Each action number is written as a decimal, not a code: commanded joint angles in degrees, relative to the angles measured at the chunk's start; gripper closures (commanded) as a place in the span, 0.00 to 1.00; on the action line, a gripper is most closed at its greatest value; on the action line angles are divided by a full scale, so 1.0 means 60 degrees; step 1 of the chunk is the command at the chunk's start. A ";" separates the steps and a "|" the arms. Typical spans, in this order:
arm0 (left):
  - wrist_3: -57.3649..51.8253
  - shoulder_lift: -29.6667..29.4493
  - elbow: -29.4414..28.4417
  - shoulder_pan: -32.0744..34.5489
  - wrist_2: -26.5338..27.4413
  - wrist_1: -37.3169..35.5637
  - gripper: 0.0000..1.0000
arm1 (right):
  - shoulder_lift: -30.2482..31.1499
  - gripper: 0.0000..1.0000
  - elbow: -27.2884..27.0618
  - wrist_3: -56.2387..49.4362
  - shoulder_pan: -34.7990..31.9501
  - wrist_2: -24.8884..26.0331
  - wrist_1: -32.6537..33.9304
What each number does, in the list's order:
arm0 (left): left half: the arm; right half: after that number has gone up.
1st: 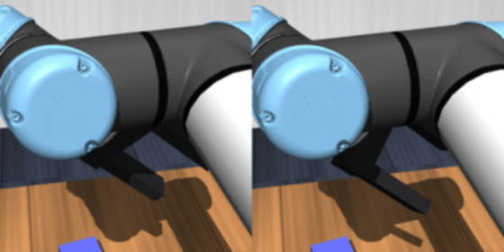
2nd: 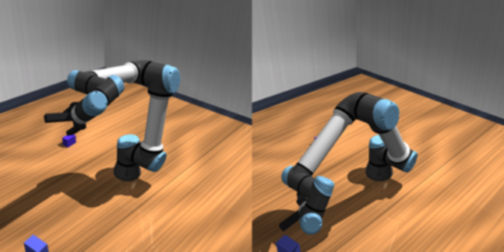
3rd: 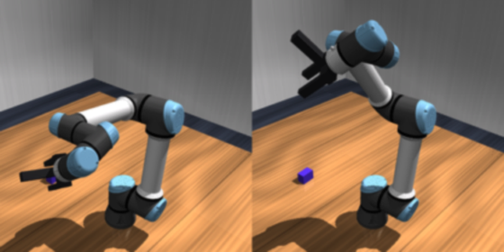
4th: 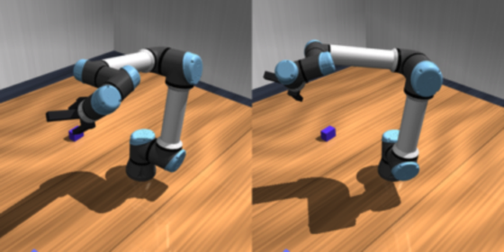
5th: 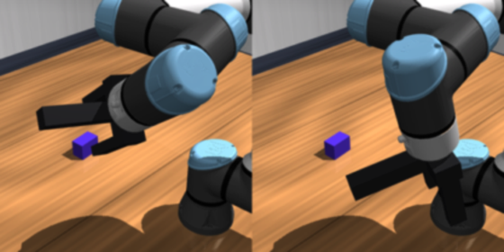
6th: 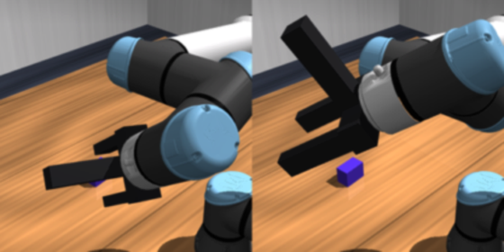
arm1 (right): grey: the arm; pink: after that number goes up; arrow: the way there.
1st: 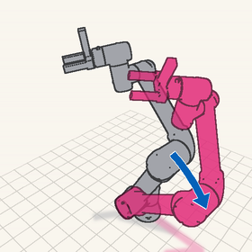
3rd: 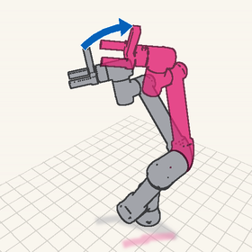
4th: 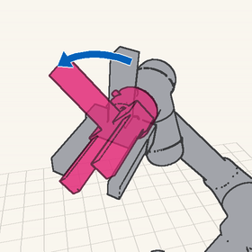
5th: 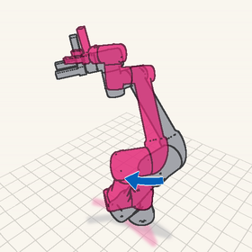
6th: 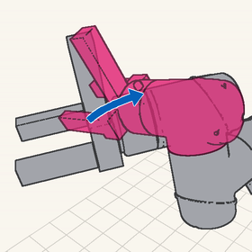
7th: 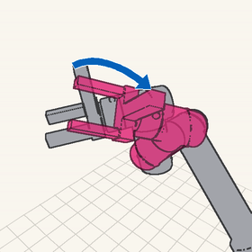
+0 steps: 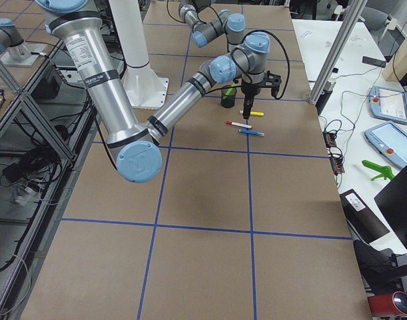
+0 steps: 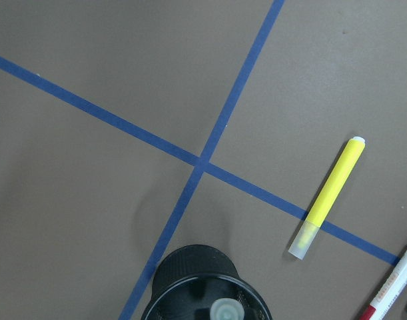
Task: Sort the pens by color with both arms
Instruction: 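Lift the green highlighter out of the cup with the left gripper, then carry the green highlighter beside the yellow highlighter and release it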
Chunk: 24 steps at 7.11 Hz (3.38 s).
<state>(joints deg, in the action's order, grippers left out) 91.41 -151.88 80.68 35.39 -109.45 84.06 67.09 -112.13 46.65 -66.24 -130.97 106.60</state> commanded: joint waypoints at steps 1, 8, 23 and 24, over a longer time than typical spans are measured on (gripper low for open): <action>-0.0089 -0.0013 0.0540 0.0383 0.0033 -0.0269 1.00 | 0.0142 0.01 -0.0148 0.0004 -0.0004 0.0365 0.0046; 0.0820 -0.0057 -0.1270 -0.0052 0.5575 0.4190 1.00 | 0.0757 0.01 -0.0896 0.0429 0.0069 0.0471 0.0120; -0.1278 0.0556 -0.1502 -0.1535 1.0478 0.6571 0.00 | 0.0787 0.01 -0.1073 0.0443 0.0069 0.0442 0.0105; -0.1710 0.1022 -0.0798 -0.1084 0.9680 0.6557 0.00 | 0.0772 0.01 -0.1073 0.0443 0.0083 0.0441 0.0105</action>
<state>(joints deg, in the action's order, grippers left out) 85.90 -148.22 70.90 26.68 -47.67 123.39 71.79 -118.56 49.31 -65.80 -128.28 107.25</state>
